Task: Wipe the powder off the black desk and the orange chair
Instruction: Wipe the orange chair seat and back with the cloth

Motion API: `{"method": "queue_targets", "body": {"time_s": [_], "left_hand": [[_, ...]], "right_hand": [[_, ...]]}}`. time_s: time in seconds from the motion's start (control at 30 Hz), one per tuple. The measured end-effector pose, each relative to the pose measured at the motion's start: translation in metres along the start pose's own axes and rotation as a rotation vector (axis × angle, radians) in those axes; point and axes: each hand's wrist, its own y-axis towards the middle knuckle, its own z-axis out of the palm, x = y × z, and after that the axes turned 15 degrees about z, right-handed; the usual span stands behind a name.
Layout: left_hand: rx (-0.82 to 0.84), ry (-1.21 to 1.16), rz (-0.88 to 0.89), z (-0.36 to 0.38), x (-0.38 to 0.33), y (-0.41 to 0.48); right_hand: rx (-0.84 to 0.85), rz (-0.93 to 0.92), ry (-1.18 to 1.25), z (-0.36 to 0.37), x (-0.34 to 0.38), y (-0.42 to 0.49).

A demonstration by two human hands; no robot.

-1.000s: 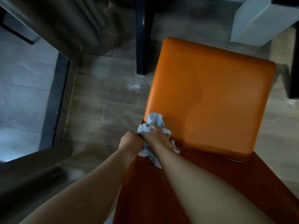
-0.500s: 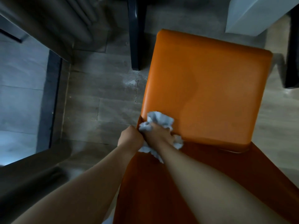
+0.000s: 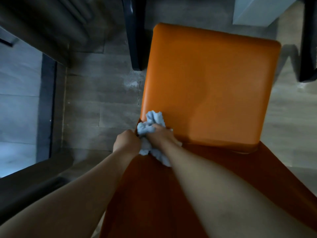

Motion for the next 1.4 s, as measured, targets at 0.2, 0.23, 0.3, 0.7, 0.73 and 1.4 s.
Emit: {"method": "queue_targets", "body": {"time_s": [0.2, 0.23, 0.3, 0.7, 0.73, 1.4], "left_hand": [[0.031, 0.401, 0.286, 0.007, -0.014, -0.008], [0.055, 0.438, 0.364, 0.009, -0.022, -0.008], [0.153, 0.419, 0.447, 0.016, -0.039, -0.007], [0.38, 0.365, 0.332, 0.053, -0.062, -0.009], [0.389, 0.365, 0.337, 0.057, -0.063, -0.01], [0.358, 0.324, 0.381, 0.064, -0.064, -0.022]], "right_hand": [[-0.229, 0.408, -0.304, -0.098, -0.133, -0.025], [-0.214, 0.412, -0.276, -0.103, -0.138, -0.026], [-0.206, 0.41, -0.209, -0.095, -0.129, -0.024], [-0.499, 0.538, -0.662, -0.156, -0.24, 0.007], [-0.548, 0.579, -0.739, -0.161, -0.239, 0.009], [-0.523, 0.573, -0.779, -0.161, -0.227, 0.0]]}}
